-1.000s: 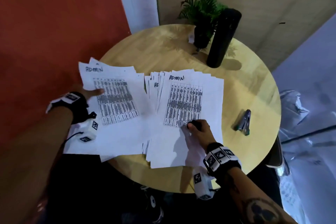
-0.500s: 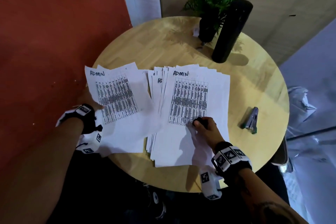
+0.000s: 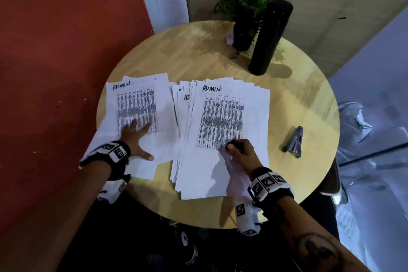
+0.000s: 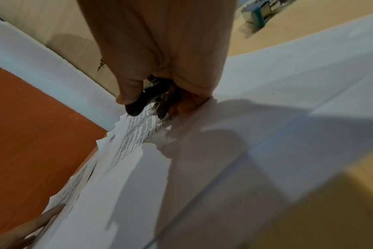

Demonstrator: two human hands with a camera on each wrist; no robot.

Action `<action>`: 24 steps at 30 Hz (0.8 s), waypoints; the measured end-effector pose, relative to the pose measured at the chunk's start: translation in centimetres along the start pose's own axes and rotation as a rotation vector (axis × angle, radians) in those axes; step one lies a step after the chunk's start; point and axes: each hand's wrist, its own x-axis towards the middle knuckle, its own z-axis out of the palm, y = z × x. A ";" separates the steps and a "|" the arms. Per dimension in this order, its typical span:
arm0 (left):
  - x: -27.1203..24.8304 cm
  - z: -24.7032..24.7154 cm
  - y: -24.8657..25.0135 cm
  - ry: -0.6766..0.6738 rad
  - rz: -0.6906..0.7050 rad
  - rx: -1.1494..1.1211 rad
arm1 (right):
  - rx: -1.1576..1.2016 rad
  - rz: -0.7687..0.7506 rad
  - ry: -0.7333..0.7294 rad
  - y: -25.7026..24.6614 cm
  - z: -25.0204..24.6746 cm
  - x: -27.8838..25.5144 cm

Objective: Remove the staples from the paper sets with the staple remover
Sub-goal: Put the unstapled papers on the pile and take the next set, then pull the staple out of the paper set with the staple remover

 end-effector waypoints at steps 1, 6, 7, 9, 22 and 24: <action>0.1 -0.4 -0.1 -0.003 0.011 0.041 | 0.000 0.013 0.014 0.3 0.0 0.2; 0.6 -2.0 -0.1 -0.062 -0.021 0.188 | 0.006 0.040 0.030 0.6 0.2 0.4; 0.7 -2.5 0.3 -0.065 -0.038 0.214 | 0.006 0.035 0.032 0.7 0.2 0.5; 1.3 -3.5 1.9 0.056 -0.011 0.212 | 0.016 0.031 0.037 0.9 0.2 0.6; 3.2 -1.0 18.4 0.222 -0.156 -0.387 | 0.005 0.015 0.025 1.7 0.4 1.0; 3.4 -1.2 18.3 0.262 -0.091 -0.380 | 0.017 0.021 0.023 1.6 0.5 0.9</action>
